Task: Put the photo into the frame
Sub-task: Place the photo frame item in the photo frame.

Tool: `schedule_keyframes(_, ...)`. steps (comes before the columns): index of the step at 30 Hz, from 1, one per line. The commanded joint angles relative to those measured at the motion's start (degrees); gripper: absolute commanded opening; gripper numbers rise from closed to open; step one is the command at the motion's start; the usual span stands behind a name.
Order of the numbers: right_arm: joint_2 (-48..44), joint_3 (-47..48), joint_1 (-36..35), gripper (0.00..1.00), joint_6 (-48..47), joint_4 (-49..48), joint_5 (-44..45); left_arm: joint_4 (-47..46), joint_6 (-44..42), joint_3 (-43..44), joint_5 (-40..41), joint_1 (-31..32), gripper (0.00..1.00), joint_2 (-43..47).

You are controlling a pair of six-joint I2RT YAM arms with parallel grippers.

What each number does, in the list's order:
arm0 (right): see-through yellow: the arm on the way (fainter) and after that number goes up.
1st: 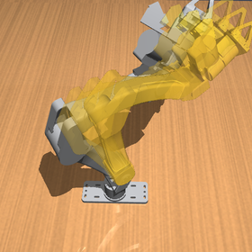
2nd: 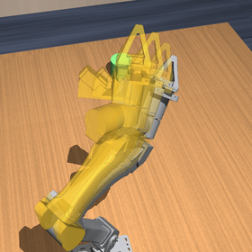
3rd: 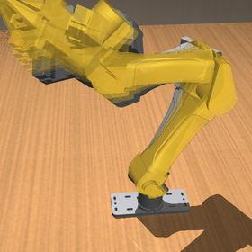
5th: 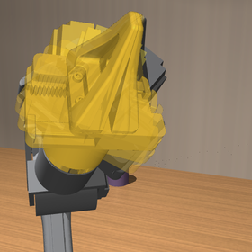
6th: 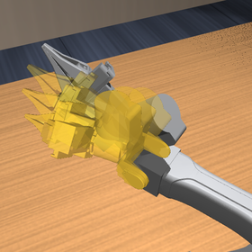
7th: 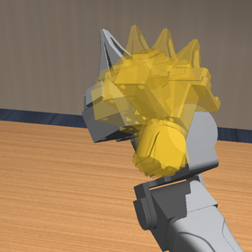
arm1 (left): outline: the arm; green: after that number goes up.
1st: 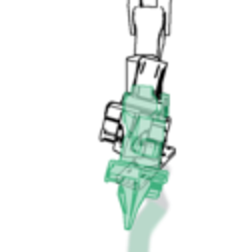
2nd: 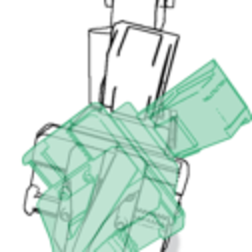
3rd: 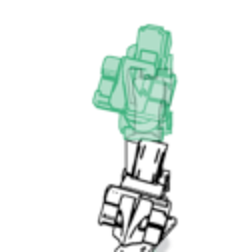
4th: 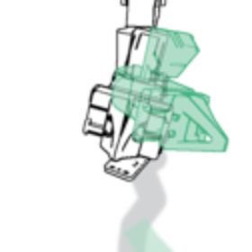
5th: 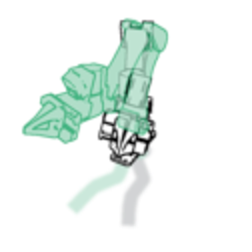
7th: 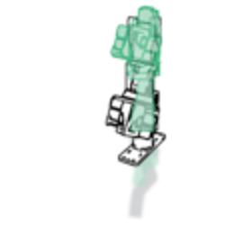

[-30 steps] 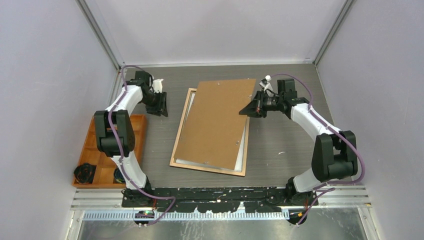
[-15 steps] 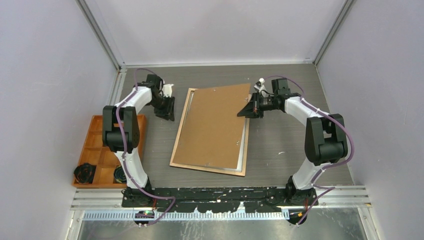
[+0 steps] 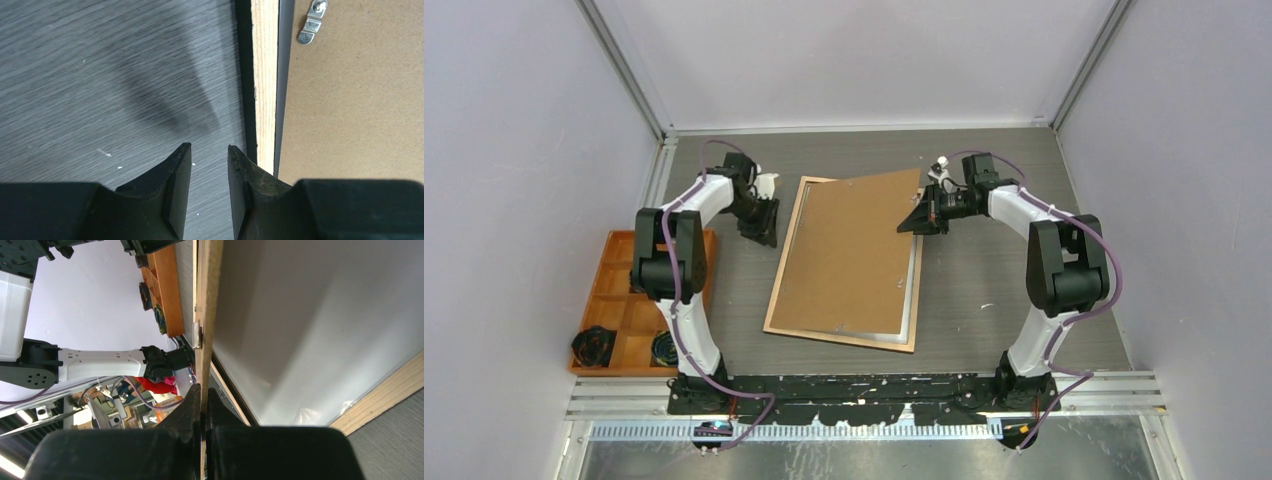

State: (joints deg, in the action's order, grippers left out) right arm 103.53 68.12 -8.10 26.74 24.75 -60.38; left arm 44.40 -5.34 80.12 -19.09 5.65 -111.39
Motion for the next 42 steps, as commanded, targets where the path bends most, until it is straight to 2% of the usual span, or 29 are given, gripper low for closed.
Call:
schedule_keyframes(1, 0.84, 4.33, -0.15, 0.01, -3.82, 0.49, 0.35, 0.15, -2.04, -0.08, -2.06, 0.74, 0.35, -1.1)
schedule_keyframes(8, 4.0, 8.01, -0.08, 0.01, -6.69, 5.41, 0.7, 0.99, -3.07, 0.17, -2.87, 1.11, 0.35, -2.54)
schedule_keyframes(22, 6.67, 10.25, -0.1, 0.01, -6.11, 5.36, 3.02, 0.07, -3.88, -0.46, -2.64, 1.63, 0.28, -2.26)
schedule_keyframes(42, 8.83, 12.19, 0.28, 0.01, -4.86, 3.71, 4.61, 2.05, -5.38, 0.22, -2.38, 2.53, 0.24, -2.93)
